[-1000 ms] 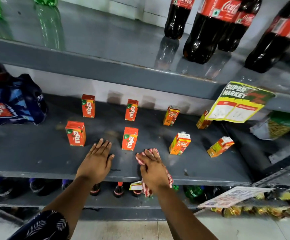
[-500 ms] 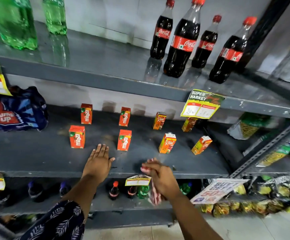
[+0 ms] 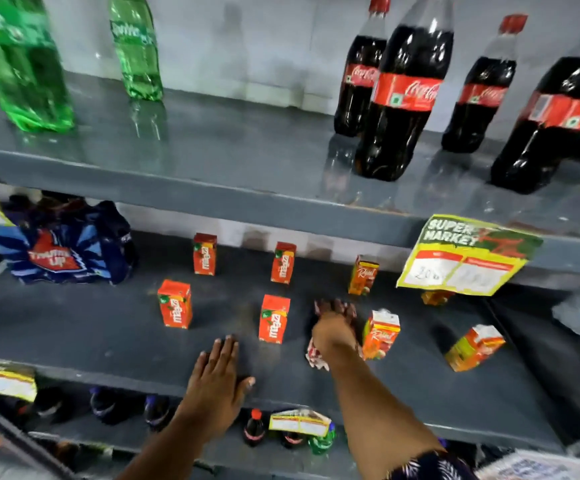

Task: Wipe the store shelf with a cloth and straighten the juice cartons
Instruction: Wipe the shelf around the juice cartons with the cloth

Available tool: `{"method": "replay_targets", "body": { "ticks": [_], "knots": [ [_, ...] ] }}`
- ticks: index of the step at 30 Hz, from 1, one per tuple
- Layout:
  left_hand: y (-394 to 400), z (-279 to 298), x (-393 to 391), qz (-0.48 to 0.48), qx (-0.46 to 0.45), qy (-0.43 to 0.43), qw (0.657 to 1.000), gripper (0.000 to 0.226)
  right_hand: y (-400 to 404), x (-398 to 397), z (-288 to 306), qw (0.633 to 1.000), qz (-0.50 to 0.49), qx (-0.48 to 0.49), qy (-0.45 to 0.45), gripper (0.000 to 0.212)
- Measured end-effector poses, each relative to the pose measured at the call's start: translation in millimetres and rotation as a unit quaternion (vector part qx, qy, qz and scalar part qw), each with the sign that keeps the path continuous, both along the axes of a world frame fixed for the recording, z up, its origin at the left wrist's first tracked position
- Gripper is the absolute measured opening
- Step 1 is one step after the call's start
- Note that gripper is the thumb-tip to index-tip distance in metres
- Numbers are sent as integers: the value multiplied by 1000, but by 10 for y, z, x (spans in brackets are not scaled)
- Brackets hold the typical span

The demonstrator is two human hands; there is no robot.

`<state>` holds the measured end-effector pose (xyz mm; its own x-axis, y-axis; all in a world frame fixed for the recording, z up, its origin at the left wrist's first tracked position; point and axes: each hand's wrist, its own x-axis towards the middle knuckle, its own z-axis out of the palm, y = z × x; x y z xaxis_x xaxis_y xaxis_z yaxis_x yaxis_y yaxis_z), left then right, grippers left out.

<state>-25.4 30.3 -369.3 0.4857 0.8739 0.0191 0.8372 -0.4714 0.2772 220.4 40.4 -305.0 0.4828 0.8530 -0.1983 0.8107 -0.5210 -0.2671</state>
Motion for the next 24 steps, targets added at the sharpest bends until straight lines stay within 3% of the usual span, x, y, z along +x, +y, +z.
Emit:
{"method": "replay_targets", "body": {
  "ticks": [6, 9, 11, 13, 18, 22, 24],
  "knots": [
    [-84, 52, -32, -15, 53, 36, 998, 80, -281, -46, -324, 998, 38, 40, -35, 64],
    [-104, 75, -29, -9, 36, 40, 999, 81, -659, -120, -409, 995, 74, 70, -16, 79],
    [-108, 85, -25, -7, 28, 40, 999, 82, -902, -162, -428, 993, 77, 89, -9, 70],
    [-111, 89, -14, -5, 22, 32, 999, 89, -1168, -262, -246, 993, 65, 99, 13, 54],
    [-202, 122, 31, 30, 16, 4, 999, 112, -1634, -345, -116, 988, 109, 106, 35, 50],
    [-294, 217, 54, 69, 2, 22, 997, 78, -1850, -408, 0, 989, 109, 70, 67, 45],
    [-312, 269, 31, 58, -1, 19, 998, 72, -1907, -425, 94, 992, 81, 54, 80, 38]
  ]
}}
